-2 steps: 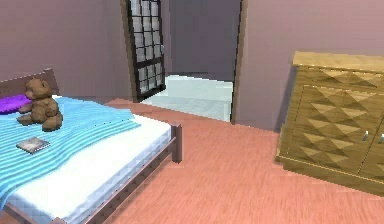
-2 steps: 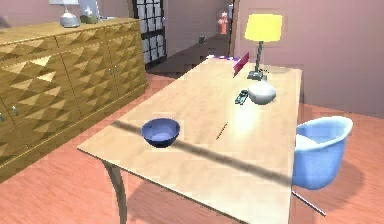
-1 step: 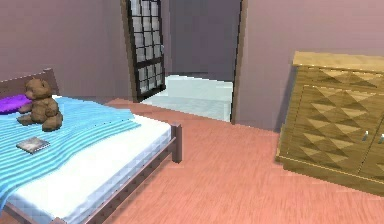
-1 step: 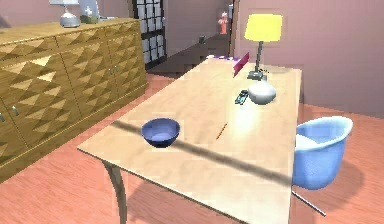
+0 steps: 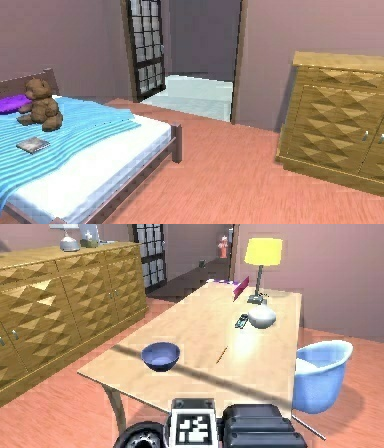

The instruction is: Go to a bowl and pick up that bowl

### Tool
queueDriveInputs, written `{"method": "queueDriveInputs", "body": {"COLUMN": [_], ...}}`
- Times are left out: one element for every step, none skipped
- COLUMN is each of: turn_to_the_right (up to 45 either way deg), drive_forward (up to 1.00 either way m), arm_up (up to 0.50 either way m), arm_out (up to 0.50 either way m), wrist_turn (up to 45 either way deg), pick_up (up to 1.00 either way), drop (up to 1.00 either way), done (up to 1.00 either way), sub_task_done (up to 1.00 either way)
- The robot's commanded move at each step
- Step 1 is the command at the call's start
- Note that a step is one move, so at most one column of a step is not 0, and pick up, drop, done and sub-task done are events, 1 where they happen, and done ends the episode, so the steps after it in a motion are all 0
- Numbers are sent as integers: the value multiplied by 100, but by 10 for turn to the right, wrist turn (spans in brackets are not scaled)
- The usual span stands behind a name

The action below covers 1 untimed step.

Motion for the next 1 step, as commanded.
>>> {"method": "queueDriveInputs", "body": {"turn_to_the_right": [0], "drive_forward": [0], "arm_up": [0], "arm_out": [46], "wrist_turn": [0], "pick_up": [0], "drop": [0], "done": [0], "sub_task_done": [0]}}
